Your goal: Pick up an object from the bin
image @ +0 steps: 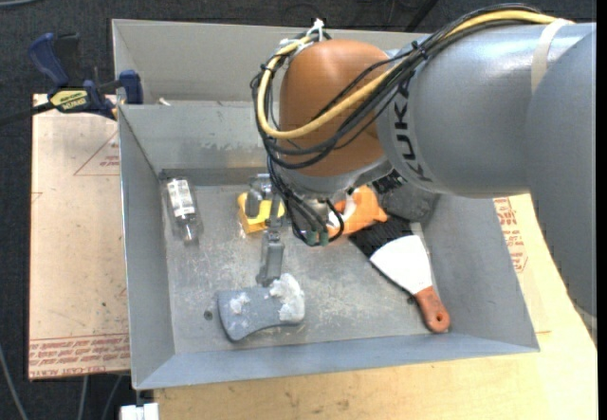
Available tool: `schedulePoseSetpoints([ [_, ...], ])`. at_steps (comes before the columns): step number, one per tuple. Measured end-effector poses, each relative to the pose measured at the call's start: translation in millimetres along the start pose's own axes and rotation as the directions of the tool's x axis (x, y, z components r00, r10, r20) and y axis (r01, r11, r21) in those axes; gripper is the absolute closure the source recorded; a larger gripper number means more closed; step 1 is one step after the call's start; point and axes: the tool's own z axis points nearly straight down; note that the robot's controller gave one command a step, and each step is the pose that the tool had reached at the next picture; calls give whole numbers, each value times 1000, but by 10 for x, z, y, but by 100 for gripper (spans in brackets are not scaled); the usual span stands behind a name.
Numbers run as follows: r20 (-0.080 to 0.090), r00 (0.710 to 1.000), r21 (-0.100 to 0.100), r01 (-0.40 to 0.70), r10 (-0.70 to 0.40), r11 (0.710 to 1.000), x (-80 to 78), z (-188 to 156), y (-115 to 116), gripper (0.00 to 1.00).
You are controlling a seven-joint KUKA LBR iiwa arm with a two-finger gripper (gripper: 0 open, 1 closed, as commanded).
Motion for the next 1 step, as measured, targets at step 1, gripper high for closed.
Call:
schedulePoseSetpoints([
  [1,7,1000,-1,-3,3,1000,-17,-45,-8,0],
])
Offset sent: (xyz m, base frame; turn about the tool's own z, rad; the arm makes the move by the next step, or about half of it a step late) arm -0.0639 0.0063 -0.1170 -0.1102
